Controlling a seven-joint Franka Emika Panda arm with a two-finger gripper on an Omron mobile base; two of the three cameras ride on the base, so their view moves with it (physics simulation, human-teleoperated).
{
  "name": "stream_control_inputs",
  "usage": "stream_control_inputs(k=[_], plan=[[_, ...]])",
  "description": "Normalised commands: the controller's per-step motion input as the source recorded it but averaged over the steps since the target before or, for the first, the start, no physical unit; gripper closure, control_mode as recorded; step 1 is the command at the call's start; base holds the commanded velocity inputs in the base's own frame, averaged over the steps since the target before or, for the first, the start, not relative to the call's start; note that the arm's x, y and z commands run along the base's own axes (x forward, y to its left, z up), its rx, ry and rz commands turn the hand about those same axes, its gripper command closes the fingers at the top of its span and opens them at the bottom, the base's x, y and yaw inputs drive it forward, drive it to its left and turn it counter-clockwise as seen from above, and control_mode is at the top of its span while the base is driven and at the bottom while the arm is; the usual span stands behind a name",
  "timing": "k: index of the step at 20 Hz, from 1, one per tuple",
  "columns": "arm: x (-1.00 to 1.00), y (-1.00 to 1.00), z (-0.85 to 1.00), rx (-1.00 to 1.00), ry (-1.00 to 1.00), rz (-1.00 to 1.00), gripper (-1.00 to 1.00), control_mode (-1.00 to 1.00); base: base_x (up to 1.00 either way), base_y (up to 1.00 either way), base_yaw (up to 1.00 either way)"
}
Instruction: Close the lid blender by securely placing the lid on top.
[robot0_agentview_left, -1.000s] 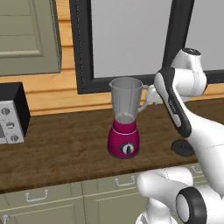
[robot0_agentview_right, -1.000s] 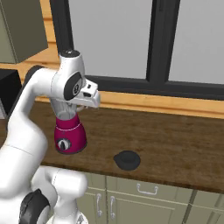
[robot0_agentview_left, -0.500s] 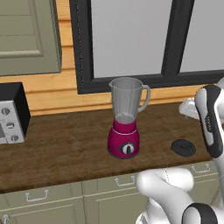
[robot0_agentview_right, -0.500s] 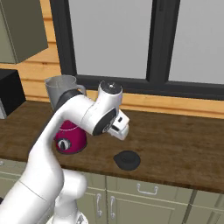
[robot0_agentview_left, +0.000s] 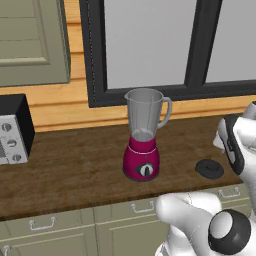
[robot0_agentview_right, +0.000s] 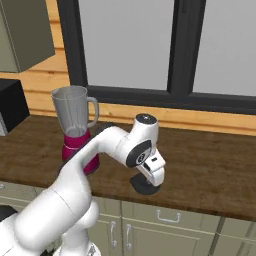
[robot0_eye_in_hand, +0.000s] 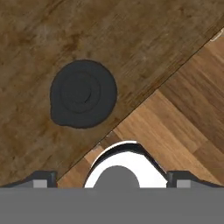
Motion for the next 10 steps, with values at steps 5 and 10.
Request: stream_control_inputs(k=[5, 10], plan=[[0.45, -0.03, -0.4, 0.0, 0.28, -0.2, -1.0, -1.0, 0.0, 0.0, 0.0], [0.07, -0.06, -0.25, 0.03, 0.12, -0.1, -1.0, -1.0, 0.0, 0.0, 0.0]])
